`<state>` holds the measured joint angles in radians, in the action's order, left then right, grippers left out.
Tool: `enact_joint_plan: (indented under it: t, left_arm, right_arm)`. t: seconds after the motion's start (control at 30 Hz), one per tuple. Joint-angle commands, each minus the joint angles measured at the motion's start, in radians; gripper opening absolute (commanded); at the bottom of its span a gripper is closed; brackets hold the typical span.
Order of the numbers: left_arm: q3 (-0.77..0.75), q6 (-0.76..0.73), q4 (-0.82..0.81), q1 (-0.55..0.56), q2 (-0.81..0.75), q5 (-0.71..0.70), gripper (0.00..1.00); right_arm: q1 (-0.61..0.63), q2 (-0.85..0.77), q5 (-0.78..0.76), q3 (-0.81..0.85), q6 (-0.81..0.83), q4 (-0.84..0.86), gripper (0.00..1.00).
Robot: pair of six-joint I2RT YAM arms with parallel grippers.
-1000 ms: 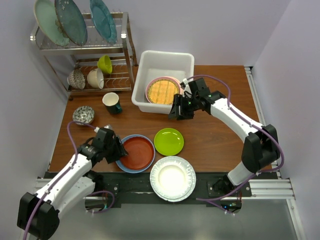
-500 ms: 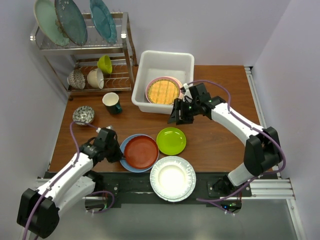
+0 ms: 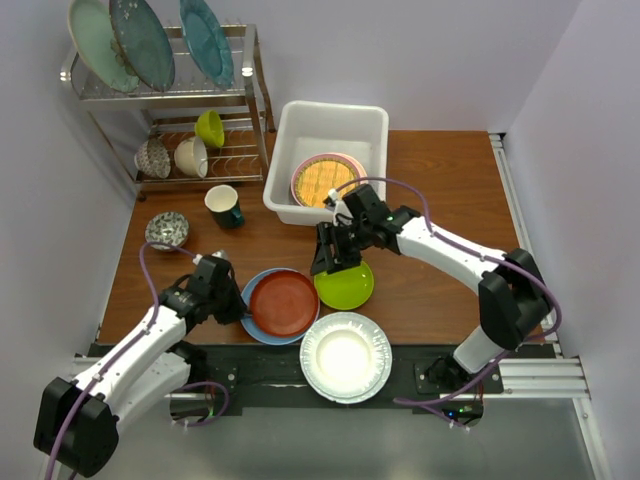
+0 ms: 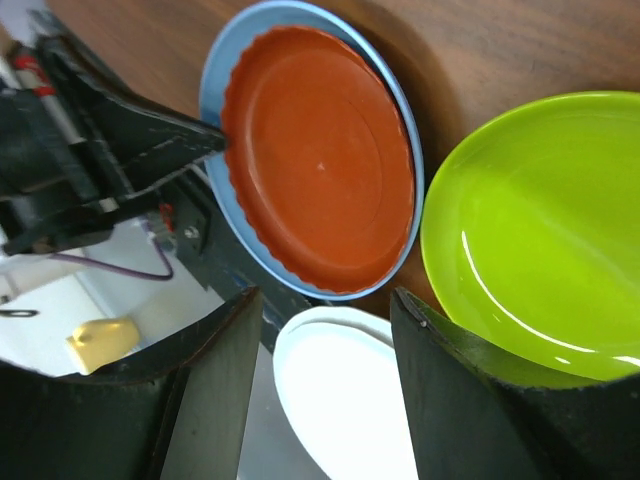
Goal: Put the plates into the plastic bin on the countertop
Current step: Pick up the plate at the center of the board.
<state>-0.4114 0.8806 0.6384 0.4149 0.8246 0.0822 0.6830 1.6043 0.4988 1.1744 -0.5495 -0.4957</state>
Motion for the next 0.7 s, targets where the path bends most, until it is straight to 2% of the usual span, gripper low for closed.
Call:
enact_joint_plan:
  t: [0.0,0.17,0.3,0.67]
  left_arm:
    - [0.006,0.015,-0.051,0.005,-0.001,0.025,0.00]
    - [0.008,0.012,-0.049,0.005,-0.004,0.021,0.00]
    - [0.006,0.015,-0.049,0.005,-0.005,0.021,0.00]
    - [0.010,0.011,-0.048,0.007,-0.012,0.028,0.00]
  right_arm:
    - [0.020,0.048,-0.069,0.085,0.072,-0.093,0.57]
    - [0.058,0.094,-0.092,0.096,0.082,-0.109,0.54]
    - [0.084,0.129,-0.144,0.097,0.086,-0.122,0.47]
    - [0.138,0.207,-0.224,0.111,0.085,-0.118,0.43]
